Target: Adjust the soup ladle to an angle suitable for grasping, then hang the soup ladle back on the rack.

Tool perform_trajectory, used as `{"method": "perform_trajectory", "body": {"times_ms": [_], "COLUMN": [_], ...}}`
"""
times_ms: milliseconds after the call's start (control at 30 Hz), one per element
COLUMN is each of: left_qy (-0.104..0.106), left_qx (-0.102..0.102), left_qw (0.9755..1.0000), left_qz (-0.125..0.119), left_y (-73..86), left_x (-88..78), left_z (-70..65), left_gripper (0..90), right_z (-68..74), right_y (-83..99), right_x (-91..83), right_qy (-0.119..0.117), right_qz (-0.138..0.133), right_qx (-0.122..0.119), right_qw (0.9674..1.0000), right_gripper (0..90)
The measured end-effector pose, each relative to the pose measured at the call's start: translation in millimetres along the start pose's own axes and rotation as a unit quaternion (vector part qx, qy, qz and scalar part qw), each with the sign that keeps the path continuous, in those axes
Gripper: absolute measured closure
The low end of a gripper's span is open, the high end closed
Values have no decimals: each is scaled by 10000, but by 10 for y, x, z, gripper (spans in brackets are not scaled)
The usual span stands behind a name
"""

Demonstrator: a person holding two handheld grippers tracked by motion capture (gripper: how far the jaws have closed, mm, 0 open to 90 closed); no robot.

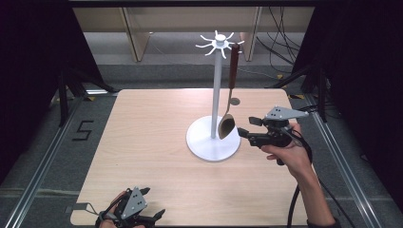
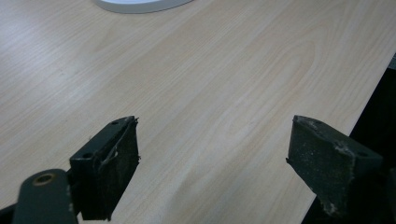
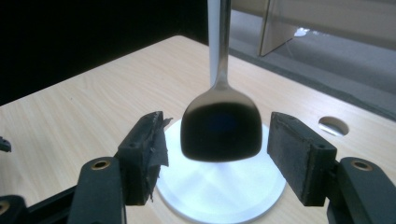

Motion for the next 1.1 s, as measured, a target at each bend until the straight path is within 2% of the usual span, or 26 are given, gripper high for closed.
{"method": "perform_trajectory", "body": {"times_ms": [33, 67, 133, 200, 233, 333, 367, 433, 467, 533, 567, 600, 633, 667, 700, 733, 767, 867, 967, 1000, 1033, 1100], "left_qy": [-4, 6, 33, 45, 44, 2, -27, -9, -24, -19, -16, -10, -16, -41, 6, -14, -17, -26, 3, -16, 16, 22], "left_qx": [-55, -5, -22, -46, -86, 25, 1, -14, -31, 5, 6, 6, 7, -26, 15, -50, 14, 27, 20, 15, 12, 27], "left_qw": [10000, 10000, 10000, 10000, 10000, 10000, 10000, 10000, 10000, 10000, 10000, 10000, 10000, 10000, 10000, 10000, 10000, 10000, 10000, 10000, 10000, 10000], "left_qz": [-39, 14, -17, 15, 12, -48, -22, -14, -19, -21, -30, -20, -21, -29, 37, 14, -21, -17, -17, -36, 3, -32], "left_y": [0, 2, 1, 5, 8, 10, 15, 18, 18, 19, 19, 17, 19, 22, 24, 28, 25, 24, 23, 19, 18, 19], "left_x": [7, -2, -5, -18, -21, -16, -20, -37, -35, -31, -30, -32, -30, -27, -36, -35, -36, -39, -41, -41, -48, -45], "left_z": [-11, -6, -13, -21, -27, -12, -14, -6, -7, -16, -19, -19, -18, -22, -17, -28, -20, -24, -27, -25, -26, -29], "left_gripper": [156, 156, 156, 156, 156, 156, 156, 156, 156, 156, 156, 156, 156, 156, 156, 156, 156, 156, 157, 157, 157, 156], "right_z": [15, -11, 8, 15, 44, 54, 78, 89, 74, 81, 71, 84, 70, 84, 70, 82, 78, 90, 102, 88, 111, 113], "right_y": [21, 30, 61, 84, 100, 125, 138, 156, 164, 197, 213, 232, 247, 266, 278, 295, 308, 347, 400, 411, 430, 456], "right_x": [-2, 24, 20, 38, 38, 51, 43, 63, 57, 68, 73, 74, 79, 78, 76, 69, 69, 46, 28, 25, 18, 18], "right_qy": [-11, -3, -59, -106, -126, -147, -185, -260, -246, -238, -286, -213, -271, -217, -269, -259, -207, -291, -237, -293, -254, -312], "right_qz": [45, -95, 43, 30, 76, 124, 214, 168, 224, 260, 293, 300, 322, 340, 365, 421, 388, 432, 508, 515, 562, 572], "right_qx": [134, -3, 139, 90, 203, 51, 181, 208, 129, 206, 161, 239, 166, 253, 183, 274, 246, 288, 288, 156, 270, 220], "right_qw": [9999, 10000, 9999, 9999, 9997, 9998, 9994, 9993, 9994, 9992, 9990, 9990, 9990, 9989, 9988, 9984, 9987, 9982, 9980, 9981, 9977, 9976], "right_gripper": [375, 375, 374, 373, 372, 369, 368, 368, 367, 366, 366, 365, 365, 365, 365, 365, 365, 364, 360, 359, 358, 353]}}
Point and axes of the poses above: each handheld gripper's, and its own axes: x roughly forward along the jaws, y roughly out of its underside, z roughly to its left, the point moved 4 cm from there along x, roughly forward along the jaws, and after that the axes turned 11 degrees about -z, right-handed, at the moved point
